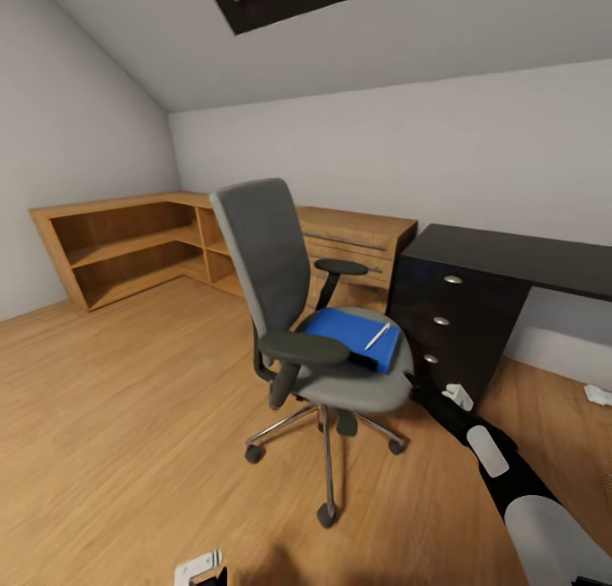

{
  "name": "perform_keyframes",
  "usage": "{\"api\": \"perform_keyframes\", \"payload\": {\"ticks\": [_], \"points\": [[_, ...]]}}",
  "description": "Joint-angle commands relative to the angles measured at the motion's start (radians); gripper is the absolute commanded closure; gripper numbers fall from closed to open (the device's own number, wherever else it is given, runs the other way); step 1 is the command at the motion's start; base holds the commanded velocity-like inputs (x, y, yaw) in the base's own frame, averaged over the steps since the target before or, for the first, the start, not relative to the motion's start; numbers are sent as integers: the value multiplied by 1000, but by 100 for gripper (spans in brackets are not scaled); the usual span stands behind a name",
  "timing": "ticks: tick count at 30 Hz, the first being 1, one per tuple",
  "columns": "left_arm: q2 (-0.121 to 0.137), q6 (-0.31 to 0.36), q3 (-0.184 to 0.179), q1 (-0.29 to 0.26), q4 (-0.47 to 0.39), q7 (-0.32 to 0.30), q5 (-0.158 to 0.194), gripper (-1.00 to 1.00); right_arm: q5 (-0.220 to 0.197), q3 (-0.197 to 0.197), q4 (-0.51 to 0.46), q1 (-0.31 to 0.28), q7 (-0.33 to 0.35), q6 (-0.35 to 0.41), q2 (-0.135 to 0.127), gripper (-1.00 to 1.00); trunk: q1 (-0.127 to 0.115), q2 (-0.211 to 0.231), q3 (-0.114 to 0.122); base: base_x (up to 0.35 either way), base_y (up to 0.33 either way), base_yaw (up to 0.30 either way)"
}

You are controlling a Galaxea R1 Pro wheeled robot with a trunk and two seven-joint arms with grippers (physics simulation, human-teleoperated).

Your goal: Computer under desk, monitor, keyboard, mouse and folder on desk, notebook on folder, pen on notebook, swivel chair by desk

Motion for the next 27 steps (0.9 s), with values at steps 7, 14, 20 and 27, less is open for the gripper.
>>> {"api": "perform_keyframes", "payload": {"ticks": [7, 14, 20, 27], "points": [[-1, -3, 3, 0, 0, 1, 1, -100, -7, -3, 0, -1, 2, 10, 0, -100, -1, 0, -1, -217, -20, 0], [-1, -3, 3, 0, 0, 2, 1, -100, -7, -3, 0, -1, 2, 10, 3, -100, -1, 0, -1, -50, -3, 0], [-1, -3, 4, 0, 0, 4, 2, -100, -7, -3, 0, -1, 2, 10, 8, -100, -1, 0, -1, -10, -1, 33], [-1, -3, 4, 0, 0, 5, 3, -100, -6, -3, 0, -1, 2, 10, 14, -100, -1, 0, -1, -2, 0, 166]]}}
